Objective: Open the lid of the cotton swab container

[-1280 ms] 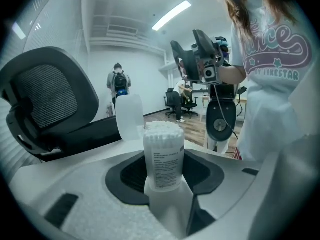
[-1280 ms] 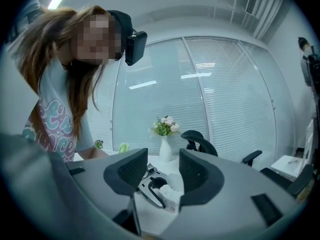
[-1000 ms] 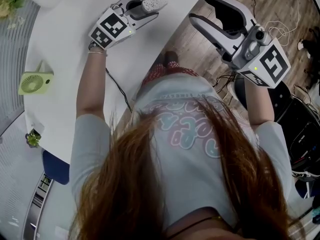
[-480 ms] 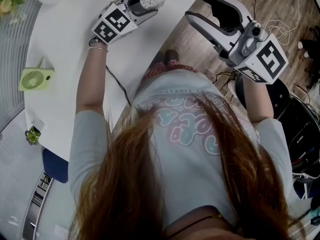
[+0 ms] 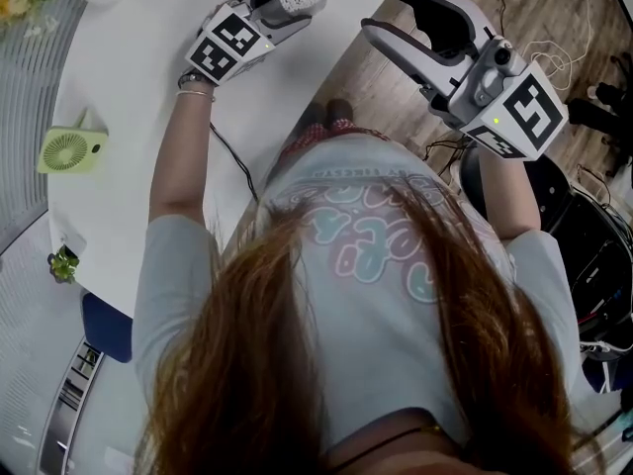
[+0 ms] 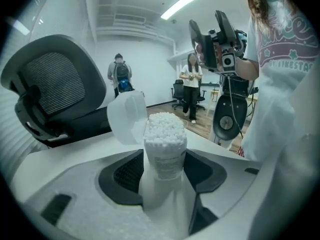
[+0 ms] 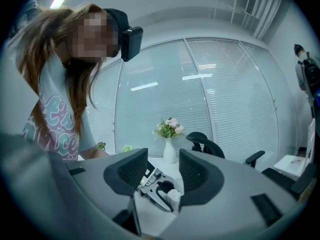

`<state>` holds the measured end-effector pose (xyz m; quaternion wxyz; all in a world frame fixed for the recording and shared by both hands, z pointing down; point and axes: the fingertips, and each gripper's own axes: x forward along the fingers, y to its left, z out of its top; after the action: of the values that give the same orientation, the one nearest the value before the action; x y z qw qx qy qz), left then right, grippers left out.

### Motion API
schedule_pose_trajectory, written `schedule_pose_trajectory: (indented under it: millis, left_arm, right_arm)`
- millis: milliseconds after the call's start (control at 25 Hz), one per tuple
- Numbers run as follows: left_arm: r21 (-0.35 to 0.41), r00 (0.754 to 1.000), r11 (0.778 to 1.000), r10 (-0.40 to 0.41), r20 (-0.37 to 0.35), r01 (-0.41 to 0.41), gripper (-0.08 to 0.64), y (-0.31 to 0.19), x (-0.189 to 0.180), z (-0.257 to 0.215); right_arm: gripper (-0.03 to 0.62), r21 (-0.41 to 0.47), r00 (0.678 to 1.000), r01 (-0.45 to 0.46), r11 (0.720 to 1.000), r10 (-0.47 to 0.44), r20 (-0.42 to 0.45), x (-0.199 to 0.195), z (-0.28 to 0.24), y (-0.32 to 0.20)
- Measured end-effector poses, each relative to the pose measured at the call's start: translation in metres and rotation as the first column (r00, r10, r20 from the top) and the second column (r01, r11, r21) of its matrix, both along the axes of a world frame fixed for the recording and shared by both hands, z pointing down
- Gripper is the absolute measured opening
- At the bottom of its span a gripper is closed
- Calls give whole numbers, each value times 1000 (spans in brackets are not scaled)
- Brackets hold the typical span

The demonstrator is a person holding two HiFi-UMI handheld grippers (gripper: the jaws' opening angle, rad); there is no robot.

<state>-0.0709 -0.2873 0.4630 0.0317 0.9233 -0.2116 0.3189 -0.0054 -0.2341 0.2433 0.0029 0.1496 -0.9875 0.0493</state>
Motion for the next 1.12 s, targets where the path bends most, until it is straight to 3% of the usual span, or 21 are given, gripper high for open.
schedule_pose_trajectory:
  millis: [160,440,680,1120]
  left_arm:
    - [-6,995,997,-71,-64,71,232,0,-7,-7]
    - [37,981,986,-157,-113,162,235,3,-18,-26]
    - [86,948,963,-231,-219,254,235,9,-29,-63]
    - [194,940,943,-214,-267,270,235,32,-22,-125]
  right_arm:
    - [186,0,1000,1,1000,-1,6,2,-1,1]
    - [186,9,1000,2,1000,-2,16,2,-4,0]
    - [186,23,1000,-11,1000,11,20,2,-5,1]
    - [186,21,999,-30,999,29,43,5,4,-4]
